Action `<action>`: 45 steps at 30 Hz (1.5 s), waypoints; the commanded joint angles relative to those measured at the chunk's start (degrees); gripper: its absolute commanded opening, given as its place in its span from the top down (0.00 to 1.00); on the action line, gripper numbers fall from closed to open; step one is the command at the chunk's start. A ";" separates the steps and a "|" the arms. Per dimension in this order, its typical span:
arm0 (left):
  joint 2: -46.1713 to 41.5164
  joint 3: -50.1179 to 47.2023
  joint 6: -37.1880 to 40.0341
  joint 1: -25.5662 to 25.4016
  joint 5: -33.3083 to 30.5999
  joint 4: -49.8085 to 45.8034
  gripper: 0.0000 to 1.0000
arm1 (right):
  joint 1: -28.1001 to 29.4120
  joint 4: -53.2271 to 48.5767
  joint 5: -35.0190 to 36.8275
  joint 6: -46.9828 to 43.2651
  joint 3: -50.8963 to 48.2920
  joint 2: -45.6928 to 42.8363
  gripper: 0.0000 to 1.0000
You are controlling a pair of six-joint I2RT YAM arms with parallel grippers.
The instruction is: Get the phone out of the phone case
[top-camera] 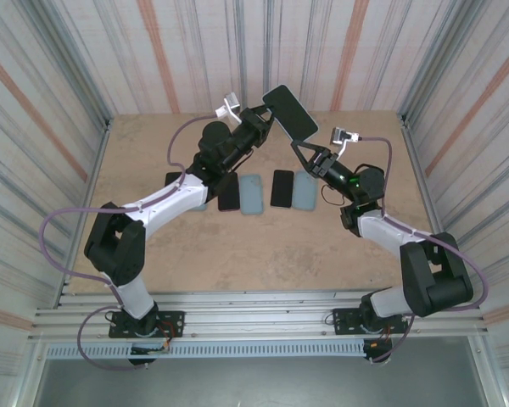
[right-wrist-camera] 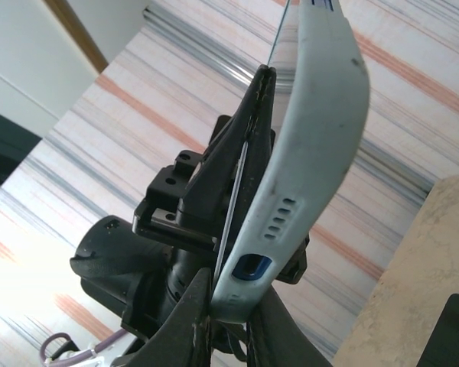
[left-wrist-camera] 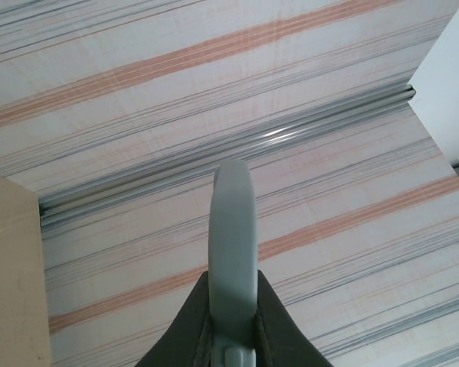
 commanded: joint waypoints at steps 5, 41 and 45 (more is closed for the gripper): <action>-2.56 4.01 -5.72 -0.14 3.51 1.50 1.00 | -1.81 -9.66 -5.87 -12.29 2.80 0.92 0.90; -2.35 8.81 -0.54 4.89 14.85 -1.58 1.00 | -7.75 -15.88 -10.58 -6.26 7.83 1.53 0.60; -1.52 10.07 1.56 6.11 17.70 -1.44 1.00 | -8.43 -22.40 -15.10 -12.48 9.34 -1.38 0.55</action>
